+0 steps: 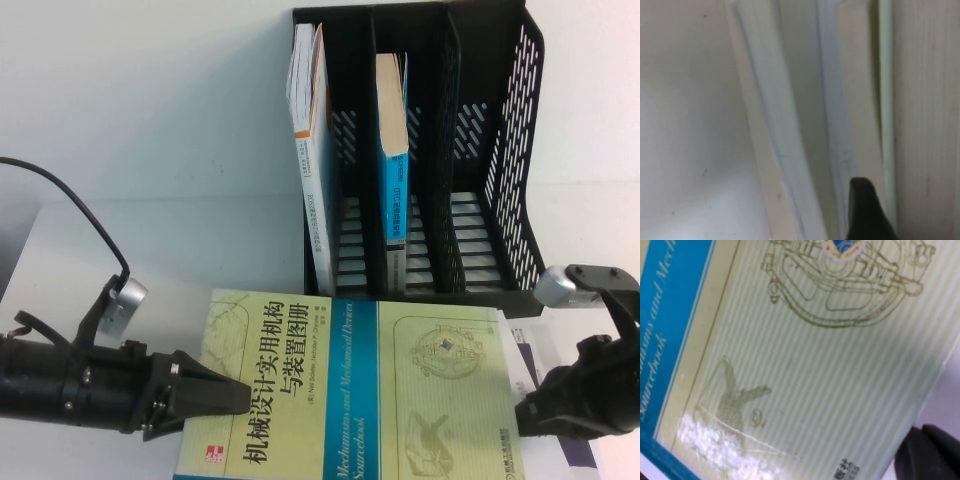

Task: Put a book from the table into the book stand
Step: Pick up the book with your left arm, then place the book on the book shelf

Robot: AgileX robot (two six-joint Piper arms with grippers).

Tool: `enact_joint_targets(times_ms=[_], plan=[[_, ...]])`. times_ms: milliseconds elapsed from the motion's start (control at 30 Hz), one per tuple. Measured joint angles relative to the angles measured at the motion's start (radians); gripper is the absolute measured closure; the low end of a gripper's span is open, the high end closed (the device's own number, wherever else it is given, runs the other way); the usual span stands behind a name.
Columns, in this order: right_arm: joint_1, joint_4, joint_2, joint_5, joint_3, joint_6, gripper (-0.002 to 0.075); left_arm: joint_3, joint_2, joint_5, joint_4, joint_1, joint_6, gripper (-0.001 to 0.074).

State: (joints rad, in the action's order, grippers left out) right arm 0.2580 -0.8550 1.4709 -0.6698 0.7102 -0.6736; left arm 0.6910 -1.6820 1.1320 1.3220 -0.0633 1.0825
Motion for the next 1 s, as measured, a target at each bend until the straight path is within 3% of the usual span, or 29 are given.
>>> enact_joint_targets(times_ms=[300, 500, 733, 1000], plan=[[0.000, 0.061, -0.229, 0.020, -0.002, 0.015, 0.0729, 0.000, 0.192, 0.015, -0.005, 0.000, -0.016, 0.0437], [0.000, 0.114, -0.419, 0.006, -0.002, 0.022, 0.0729, 0.057, 0.354, 0.026, -0.053, 0.002, -0.150, 0.0468], [0.000, 0.153, -0.600, -0.051, -0.002, 0.032, 0.0729, 0.285, 0.495, 0.070, -0.182, 0.004, -0.405, 0.0540], [0.000, 0.198, -0.681, -0.121, -0.002, 0.081, 0.0729, 0.578, 0.545, 0.125, -0.321, 0.004, -0.589, 0.0542]])
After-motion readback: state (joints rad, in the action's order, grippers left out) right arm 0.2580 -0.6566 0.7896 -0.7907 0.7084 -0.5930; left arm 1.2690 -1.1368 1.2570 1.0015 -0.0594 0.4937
